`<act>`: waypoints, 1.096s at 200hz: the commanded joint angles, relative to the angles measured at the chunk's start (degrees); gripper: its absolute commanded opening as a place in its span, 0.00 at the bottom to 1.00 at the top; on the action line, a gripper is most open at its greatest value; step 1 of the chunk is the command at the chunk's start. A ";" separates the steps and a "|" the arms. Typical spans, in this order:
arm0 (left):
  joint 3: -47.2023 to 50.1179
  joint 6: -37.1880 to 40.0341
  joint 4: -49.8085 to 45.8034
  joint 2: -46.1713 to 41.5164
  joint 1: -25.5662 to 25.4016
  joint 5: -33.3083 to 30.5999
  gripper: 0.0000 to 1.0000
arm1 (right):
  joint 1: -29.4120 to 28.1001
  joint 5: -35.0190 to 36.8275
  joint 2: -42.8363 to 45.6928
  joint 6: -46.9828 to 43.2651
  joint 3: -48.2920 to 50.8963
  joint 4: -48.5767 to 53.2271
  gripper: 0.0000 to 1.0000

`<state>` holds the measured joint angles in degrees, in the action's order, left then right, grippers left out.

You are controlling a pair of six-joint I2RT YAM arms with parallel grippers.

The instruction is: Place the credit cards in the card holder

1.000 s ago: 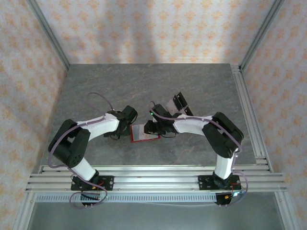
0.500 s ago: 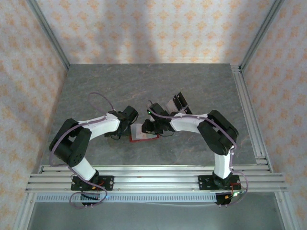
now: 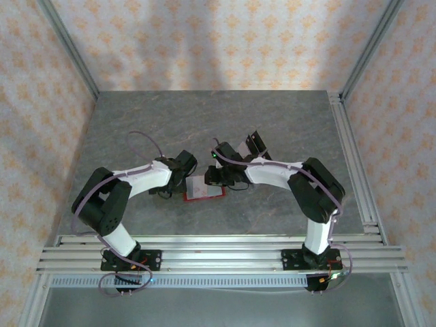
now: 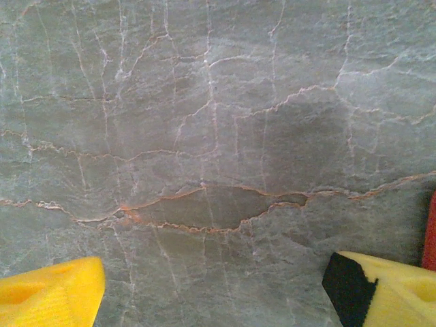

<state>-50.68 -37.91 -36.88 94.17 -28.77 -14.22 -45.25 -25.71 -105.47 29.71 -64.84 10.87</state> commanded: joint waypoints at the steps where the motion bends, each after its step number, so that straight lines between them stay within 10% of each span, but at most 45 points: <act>1: 0.23 -0.15 0.33 2.38 -0.32 -0.64 0.89 | 0.40 2.34 -0.53 -1.61 -1.65 3.62 0.11; 219: -0.08 -0.04 1.06 3.76 -0.51 -0.25 0.89 | -0.92 2.41 -7.02 -3.10 -7.70 5.47 0.03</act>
<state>-50.96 -37.91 -36.86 94.78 -28.88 -14.39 -46.13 -25.36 -113.95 28.18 -72.93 14.02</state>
